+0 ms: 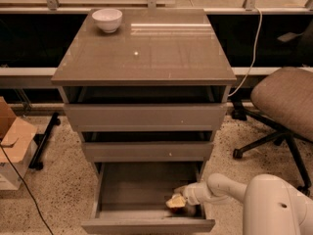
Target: Pick coke can from bottom drawer and place on counter
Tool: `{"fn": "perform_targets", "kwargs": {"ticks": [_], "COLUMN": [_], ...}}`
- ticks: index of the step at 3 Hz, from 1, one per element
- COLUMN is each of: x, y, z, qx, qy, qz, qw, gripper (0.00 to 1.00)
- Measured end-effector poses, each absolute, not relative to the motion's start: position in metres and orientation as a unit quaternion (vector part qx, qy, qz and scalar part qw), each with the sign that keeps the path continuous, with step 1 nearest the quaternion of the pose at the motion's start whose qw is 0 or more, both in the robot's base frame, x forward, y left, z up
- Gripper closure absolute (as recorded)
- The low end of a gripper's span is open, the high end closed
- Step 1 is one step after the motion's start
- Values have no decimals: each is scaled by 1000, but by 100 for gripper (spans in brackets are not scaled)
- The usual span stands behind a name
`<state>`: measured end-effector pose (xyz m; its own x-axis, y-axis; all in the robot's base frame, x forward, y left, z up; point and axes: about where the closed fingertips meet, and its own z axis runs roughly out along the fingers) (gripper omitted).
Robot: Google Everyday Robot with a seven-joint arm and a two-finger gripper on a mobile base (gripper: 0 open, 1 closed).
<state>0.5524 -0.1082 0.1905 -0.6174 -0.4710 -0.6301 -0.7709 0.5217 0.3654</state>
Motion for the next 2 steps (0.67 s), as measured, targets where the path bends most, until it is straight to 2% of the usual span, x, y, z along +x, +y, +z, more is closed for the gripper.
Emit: {"fn": "perform_targets", "kwargs": {"ticks": [1, 2], "x": [551, 548], "y": [-110, -113], "z": [192, 199], "qx": [-362, -357], "qy": [842, 843], "qz": [322, 321], "qw": [237, 244], "gripper": [73, 96]}}
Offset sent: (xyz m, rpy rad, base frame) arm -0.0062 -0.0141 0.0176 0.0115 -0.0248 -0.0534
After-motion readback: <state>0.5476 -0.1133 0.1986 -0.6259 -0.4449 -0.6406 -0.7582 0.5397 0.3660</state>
